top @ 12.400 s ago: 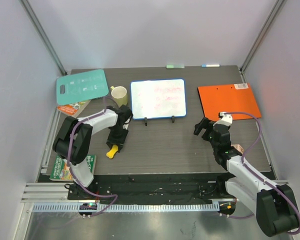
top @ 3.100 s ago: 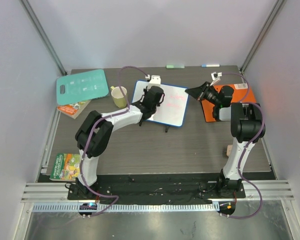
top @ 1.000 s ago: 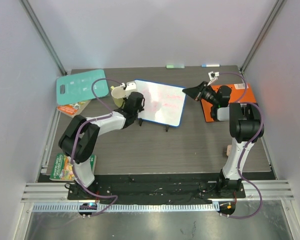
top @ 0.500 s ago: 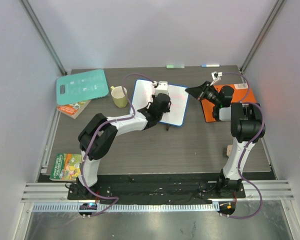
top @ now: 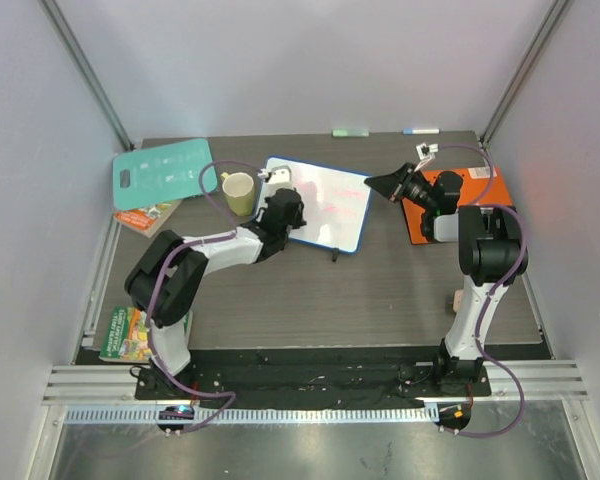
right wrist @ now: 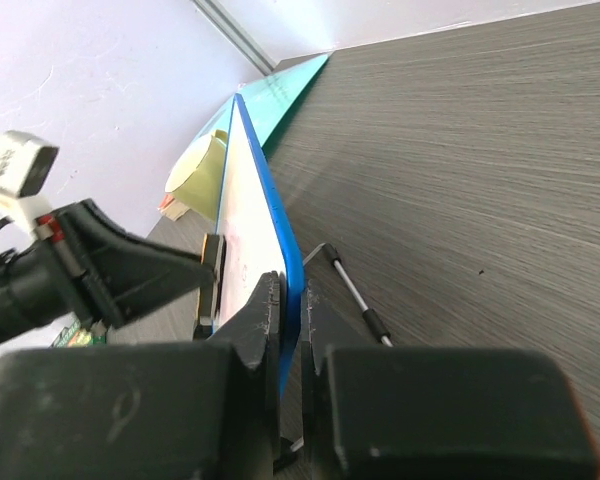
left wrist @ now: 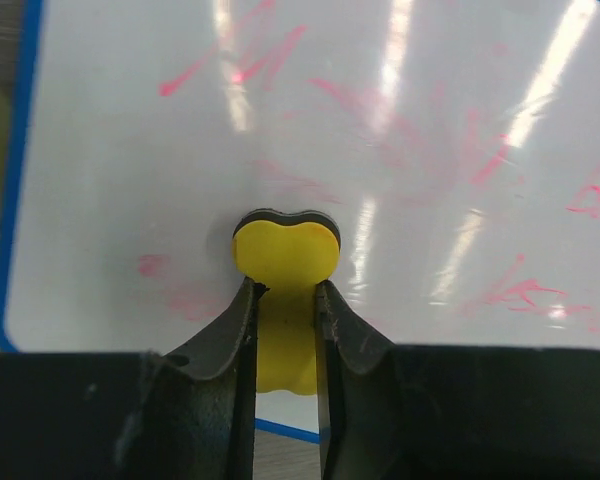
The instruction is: Erase the whiteboard
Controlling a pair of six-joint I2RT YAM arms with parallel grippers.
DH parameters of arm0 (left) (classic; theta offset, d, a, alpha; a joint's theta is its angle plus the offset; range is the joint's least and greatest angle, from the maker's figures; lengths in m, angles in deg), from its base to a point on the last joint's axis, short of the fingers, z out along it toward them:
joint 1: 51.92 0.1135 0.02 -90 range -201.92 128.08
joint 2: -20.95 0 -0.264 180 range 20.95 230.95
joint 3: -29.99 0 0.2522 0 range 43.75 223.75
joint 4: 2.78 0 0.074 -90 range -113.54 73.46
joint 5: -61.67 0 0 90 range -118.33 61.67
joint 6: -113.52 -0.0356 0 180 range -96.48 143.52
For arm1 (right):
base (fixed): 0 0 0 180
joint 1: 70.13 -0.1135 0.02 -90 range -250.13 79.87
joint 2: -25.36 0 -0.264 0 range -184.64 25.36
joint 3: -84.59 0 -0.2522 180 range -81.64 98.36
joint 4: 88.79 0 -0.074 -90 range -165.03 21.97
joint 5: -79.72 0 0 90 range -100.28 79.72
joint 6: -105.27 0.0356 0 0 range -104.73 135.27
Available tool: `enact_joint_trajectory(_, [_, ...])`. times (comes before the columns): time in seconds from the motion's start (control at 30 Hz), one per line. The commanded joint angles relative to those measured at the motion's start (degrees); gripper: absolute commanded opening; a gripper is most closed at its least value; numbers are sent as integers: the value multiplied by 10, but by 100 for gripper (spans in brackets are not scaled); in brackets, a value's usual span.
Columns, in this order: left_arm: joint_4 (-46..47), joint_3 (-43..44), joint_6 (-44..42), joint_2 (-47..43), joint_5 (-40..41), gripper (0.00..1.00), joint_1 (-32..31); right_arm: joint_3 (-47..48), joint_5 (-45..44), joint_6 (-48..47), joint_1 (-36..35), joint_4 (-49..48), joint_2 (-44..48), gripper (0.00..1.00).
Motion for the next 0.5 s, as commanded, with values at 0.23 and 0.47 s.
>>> enact_joint_trajectory(0.23, [-119,0,-7,-1,85,0,77,14,28,-51,-3,-55,12,2])
enact_joint_trajectory(0.47, [-100,53,-42,38,10,0,60,16,31,-49,-3,-57,10,1])
